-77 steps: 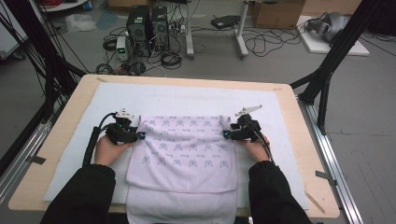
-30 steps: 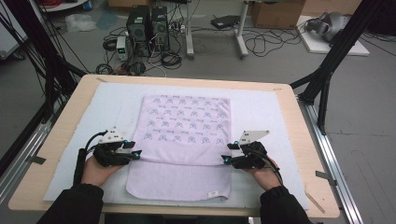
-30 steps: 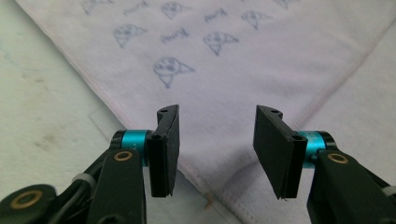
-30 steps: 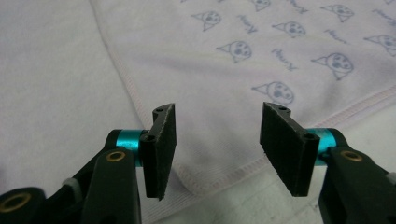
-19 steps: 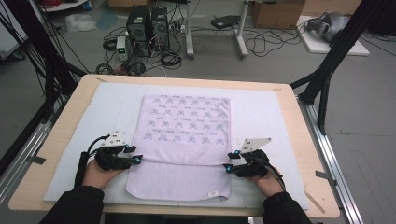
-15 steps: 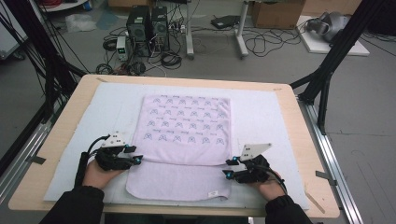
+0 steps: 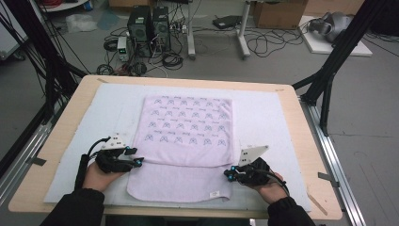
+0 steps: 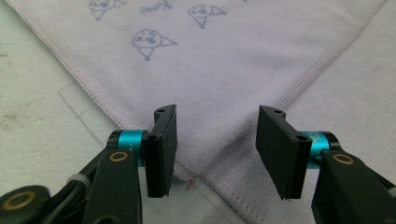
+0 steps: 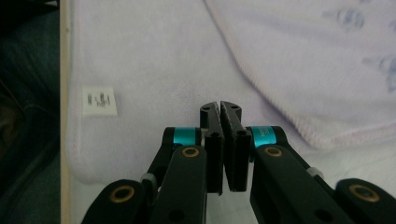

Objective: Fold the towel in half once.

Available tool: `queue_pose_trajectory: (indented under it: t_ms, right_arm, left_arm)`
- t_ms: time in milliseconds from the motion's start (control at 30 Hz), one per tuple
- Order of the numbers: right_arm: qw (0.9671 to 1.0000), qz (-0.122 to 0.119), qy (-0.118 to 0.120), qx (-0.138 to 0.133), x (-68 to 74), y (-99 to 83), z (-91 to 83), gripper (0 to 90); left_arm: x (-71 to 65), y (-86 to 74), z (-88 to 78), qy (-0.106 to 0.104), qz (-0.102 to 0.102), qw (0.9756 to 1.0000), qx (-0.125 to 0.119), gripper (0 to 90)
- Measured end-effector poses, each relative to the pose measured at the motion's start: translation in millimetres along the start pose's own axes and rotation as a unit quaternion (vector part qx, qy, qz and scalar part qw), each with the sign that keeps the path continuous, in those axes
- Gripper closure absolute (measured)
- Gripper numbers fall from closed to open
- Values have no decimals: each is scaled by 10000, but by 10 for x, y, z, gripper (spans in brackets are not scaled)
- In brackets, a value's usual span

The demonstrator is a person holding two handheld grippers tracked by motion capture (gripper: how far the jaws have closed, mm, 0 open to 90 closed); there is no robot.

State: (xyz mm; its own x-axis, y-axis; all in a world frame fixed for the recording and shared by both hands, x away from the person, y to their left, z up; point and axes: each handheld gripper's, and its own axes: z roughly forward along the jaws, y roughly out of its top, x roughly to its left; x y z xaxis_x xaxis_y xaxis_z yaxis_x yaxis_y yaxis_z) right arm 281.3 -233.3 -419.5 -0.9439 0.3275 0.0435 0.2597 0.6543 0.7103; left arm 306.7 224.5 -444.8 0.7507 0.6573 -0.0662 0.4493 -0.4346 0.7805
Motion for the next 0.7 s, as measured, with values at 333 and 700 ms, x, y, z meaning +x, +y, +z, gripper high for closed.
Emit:
queue_pose_trajectory:
  t_ms: [333,700]
  right_arm:
    - [9990,-291,126,326,12,431,412,882]
    - [9997,-129,32,-190,89,295,202,767]
  left_arm:
    - [-25,-1,-35,-67,-3,10000,-39,482]
    - [-48,-10,-18,-80,28,10000,-8,464]
